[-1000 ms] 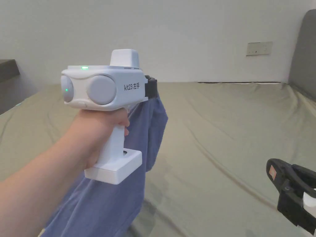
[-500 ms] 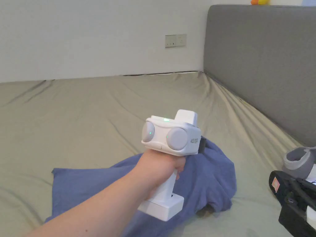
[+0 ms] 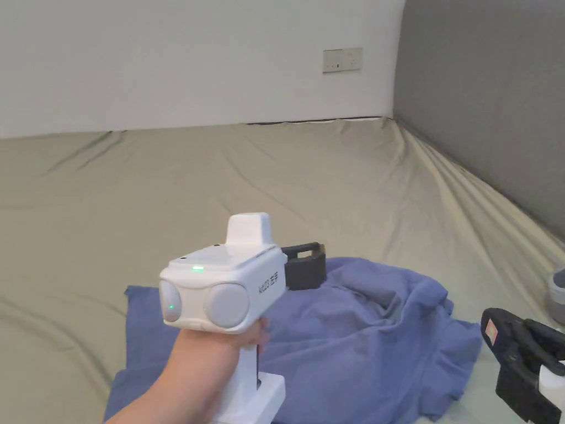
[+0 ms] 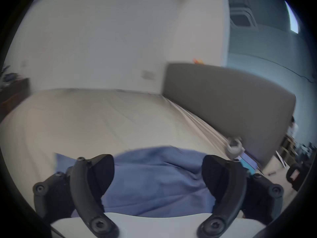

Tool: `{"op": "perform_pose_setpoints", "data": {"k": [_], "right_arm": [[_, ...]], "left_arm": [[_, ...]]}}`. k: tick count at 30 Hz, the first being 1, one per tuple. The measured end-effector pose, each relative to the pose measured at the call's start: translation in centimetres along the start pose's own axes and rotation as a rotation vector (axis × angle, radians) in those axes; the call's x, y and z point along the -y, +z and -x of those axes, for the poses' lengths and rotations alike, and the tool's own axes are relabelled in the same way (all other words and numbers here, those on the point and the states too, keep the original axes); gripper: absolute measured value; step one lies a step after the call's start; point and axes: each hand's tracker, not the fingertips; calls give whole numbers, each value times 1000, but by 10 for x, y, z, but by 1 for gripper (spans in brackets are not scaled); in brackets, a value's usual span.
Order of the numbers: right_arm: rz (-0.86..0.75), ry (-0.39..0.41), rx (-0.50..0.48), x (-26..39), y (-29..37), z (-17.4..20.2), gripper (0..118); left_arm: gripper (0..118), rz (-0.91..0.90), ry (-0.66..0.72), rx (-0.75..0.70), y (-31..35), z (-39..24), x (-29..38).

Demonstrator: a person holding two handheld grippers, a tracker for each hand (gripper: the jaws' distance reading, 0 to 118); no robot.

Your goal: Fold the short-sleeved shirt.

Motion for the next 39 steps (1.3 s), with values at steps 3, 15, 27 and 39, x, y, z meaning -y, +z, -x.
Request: {"op": "perform_pose_setpoints", "data": {"k": [3,15,27,39], "right_arm": [[-9,23,-61,-2,-18,16,0],[85,88,-164,23,-75,62,0],[117,92,-94,16,-92,42,0],[203,45,30,36,-114,-6,0]], "left_arm": [[47,-117,-4,-114,69,60,-11],[0,60,-15,-368,184,188,61],[1,88,-50,-351,-1,204,13],[77,500,214,-350,-167,255,67]]}}
